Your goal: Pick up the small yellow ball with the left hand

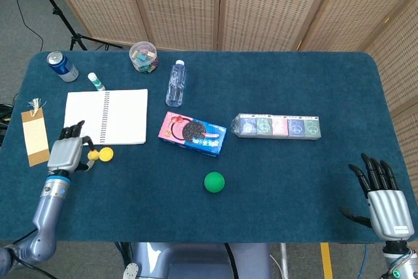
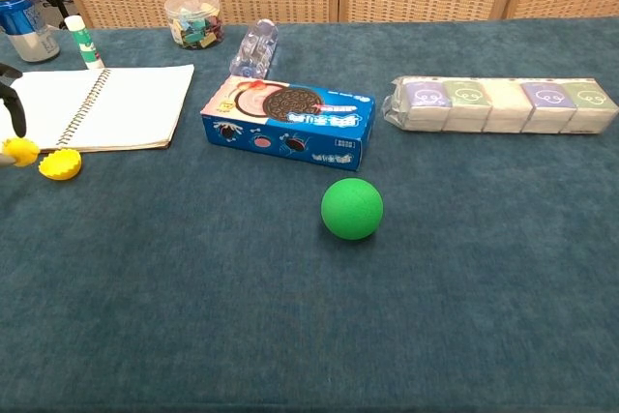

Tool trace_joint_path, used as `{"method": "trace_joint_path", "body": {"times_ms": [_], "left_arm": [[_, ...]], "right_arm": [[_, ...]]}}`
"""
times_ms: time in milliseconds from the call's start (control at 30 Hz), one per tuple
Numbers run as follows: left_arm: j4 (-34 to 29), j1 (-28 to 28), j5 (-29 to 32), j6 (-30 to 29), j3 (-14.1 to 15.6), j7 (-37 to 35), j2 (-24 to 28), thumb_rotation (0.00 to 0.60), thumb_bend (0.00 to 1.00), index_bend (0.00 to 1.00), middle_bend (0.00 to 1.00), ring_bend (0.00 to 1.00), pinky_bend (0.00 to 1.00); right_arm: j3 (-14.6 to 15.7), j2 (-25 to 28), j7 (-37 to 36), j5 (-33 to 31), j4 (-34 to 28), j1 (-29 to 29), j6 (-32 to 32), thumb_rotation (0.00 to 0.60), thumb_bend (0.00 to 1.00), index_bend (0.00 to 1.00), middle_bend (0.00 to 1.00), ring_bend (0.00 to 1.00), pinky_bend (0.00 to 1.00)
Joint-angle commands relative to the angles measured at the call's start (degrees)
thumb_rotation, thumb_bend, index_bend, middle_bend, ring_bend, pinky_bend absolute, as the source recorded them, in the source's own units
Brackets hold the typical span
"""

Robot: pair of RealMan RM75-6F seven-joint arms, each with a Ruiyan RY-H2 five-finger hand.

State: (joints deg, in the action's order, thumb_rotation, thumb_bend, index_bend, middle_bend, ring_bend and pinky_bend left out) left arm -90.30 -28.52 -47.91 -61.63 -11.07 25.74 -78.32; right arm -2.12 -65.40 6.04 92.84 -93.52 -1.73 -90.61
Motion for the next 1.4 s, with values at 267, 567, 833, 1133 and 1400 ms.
{"method": "trace_joint_path", "body": {"times_ms": [267,567,833,1133,1400], "left_arm": [[3.34,-2.57,1.97,-0.48,-1.26,0.93,-4.0,0.6,0.27,0.57,0.0,0.0,0.0],[2.86,-3.16,2.63,-0.3,-0.61,1.16,-4.75,0.6,0.27,0.57,0.0,0.0,0.0],[2.47,-3.43,2.94,-1.78,0.12,2.86,-5.1,0.6,0.23,0.52,0.0,0.0,0.0],[2.39,-3.68,3.72,-2.31,0.25,3.67,-4.78,0.6,0.13,0.28,0.0,0.0,0.0],[-1.72,-0.92,-1.17,-5.48,0.64,-1.59,-1.67,0.6,0.13,0.26,0.0,0.0,0.0]], "right_arm": [[-0.1,0.14,-0.06,-0.3,-0.07,-0.02,0.14,0.6,0.0,0.15,0.0,0.0,0.0],[-0.14,0.19,0.06,-0.5,-0.2,0.02,0.16,0.6,0.0,0.15,0.0,0.0,0.0],[-0.13,0.19,0.02,-0.41,-0.24,0.13,-0.07,0.6,0.0,0.15,0.0,0.0,0.0],[-0.22,0.15,0.2,-0.67,-0.29,0.12,0.07,0.6,0.0,0.15,0.0,0.0,0.0],[-0.28,0.34,0.17,-0.96,-0.45,0.17,0.16,0.6,0.0,0.15,0.0,0.0,0.0]]}}
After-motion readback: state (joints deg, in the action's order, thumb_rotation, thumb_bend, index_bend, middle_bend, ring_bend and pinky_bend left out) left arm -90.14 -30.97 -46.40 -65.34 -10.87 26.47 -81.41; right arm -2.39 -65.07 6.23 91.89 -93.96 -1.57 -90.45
